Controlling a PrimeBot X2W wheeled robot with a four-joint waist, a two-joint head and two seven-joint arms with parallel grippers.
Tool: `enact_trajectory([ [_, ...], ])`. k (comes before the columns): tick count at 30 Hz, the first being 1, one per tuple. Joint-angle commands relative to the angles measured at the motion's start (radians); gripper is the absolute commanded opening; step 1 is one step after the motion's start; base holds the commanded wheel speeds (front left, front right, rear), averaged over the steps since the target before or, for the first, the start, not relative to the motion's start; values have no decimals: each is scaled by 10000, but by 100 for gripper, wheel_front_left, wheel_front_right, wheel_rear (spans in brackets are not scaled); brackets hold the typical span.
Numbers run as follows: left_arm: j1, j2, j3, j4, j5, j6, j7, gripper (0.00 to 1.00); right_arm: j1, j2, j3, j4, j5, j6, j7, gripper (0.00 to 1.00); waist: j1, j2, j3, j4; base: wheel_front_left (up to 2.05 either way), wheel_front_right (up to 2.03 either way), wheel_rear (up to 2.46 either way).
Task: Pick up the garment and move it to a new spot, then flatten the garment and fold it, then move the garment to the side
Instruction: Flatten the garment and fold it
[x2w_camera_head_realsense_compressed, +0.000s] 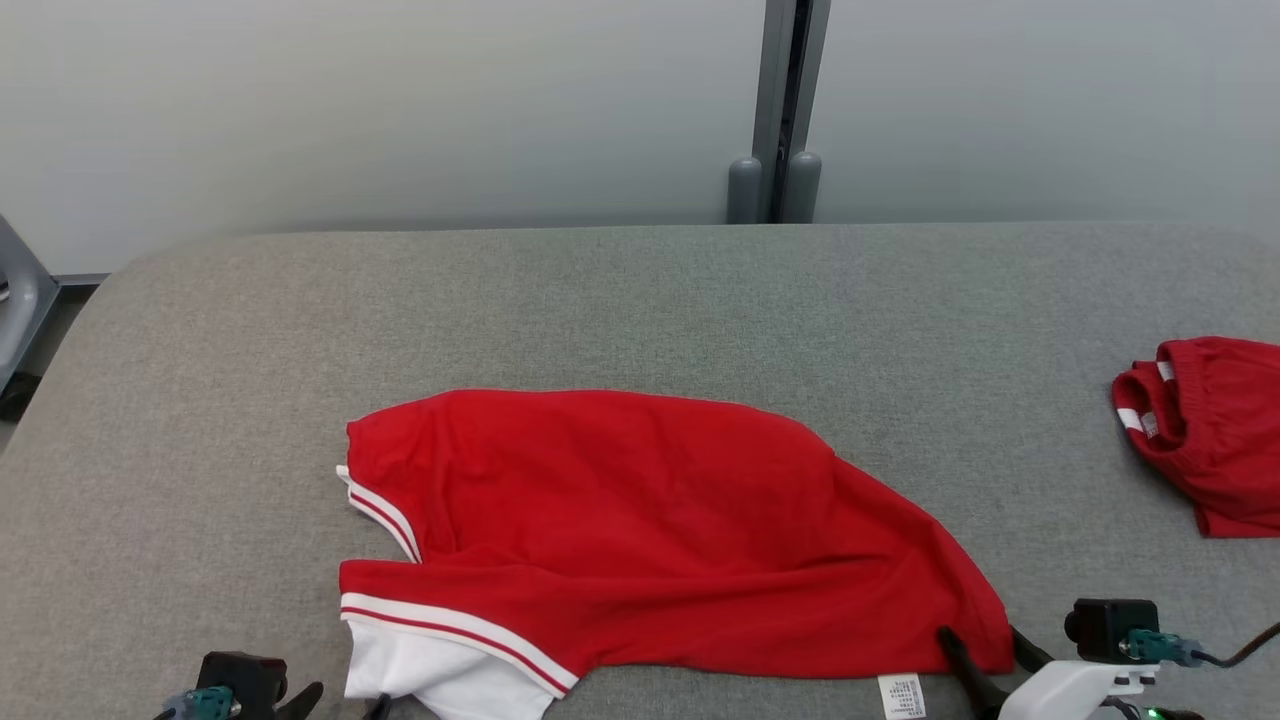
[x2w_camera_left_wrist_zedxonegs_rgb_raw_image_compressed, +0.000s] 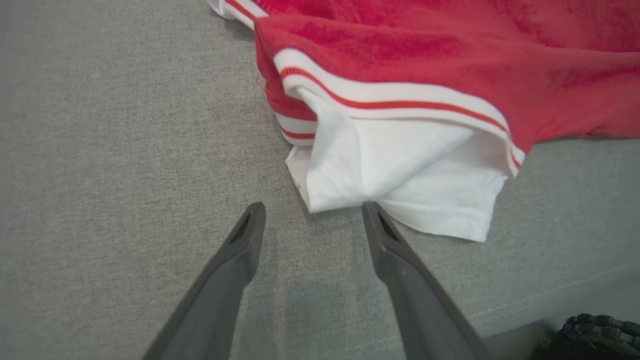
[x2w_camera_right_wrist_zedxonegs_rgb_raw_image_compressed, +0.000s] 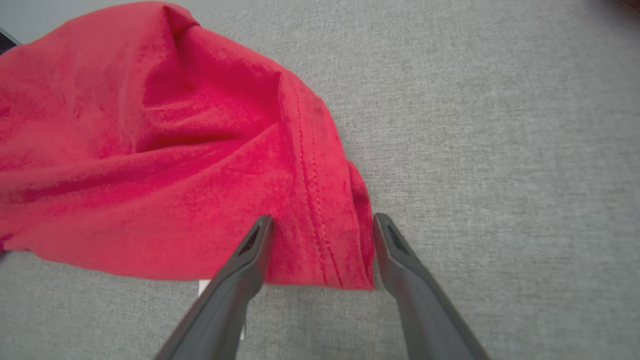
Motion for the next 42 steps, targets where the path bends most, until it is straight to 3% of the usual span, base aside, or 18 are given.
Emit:
enact_trajectory([
  [1,-365,53,-111,295,9,-88,-162,100,-205,3,66,139,49,2,65,100,0,0,140,-40,0,0,0],
  [9,-1244,196,-669,1439,-313,-307,-727,100,-673,146,459,723,308,2,102,100,0,0,499,-169,0,0,0],
  [10,-1283,165,-762,1503,-392,-327,-715,75,-712,163,506,796,348,2,97,100,0,0,522,-170,0,0,0],
  [11,-1342,189,-831,1546,-433,-339,-745,42,-745,174,552,863,382,2,90,100,0,0,544,-170,0,0,0],
  [12,-1342,189,-831,1546,-433,-339,-745,42,-745,174,552,863,382,2,90,100,0,0,544,-170,0,0,0],
  [13,-1408,239,-866,1579,-473,-346,-817,26,-777,190,605,926,422,2,105,95,0,0,566,-170,0,0,0],
  [14,-1450,264,-908,1619,-554,-334,-848,0,-819,202,661,996,457,2,96,65,0,0,589,-169,0,0,0],
  [16,-1475,290,-1046,1637,-690,-347,-829,0,-884,238,777,1095,551,3,3,0,0,0,613,-161,0,0,0],
  [25,-1082,484,-1246,1077,-1470,-342,-684,0,-870,-144,1114,814,1245,3,-830,0,0,0,152,-92,0,0,0],
  [37,67,1210,-877,-2061,-2719,-136,489,0,24,-976,820,-1167,2099,3,-1157,0,0,0,-522,-51,0,0,0],
  [42,-552,1505,-900,-2799,-3053,-239,950,0,-448,-1018,868,-1899,2363,3,-887,0,0,0,-519,-168,0,0,0],
])
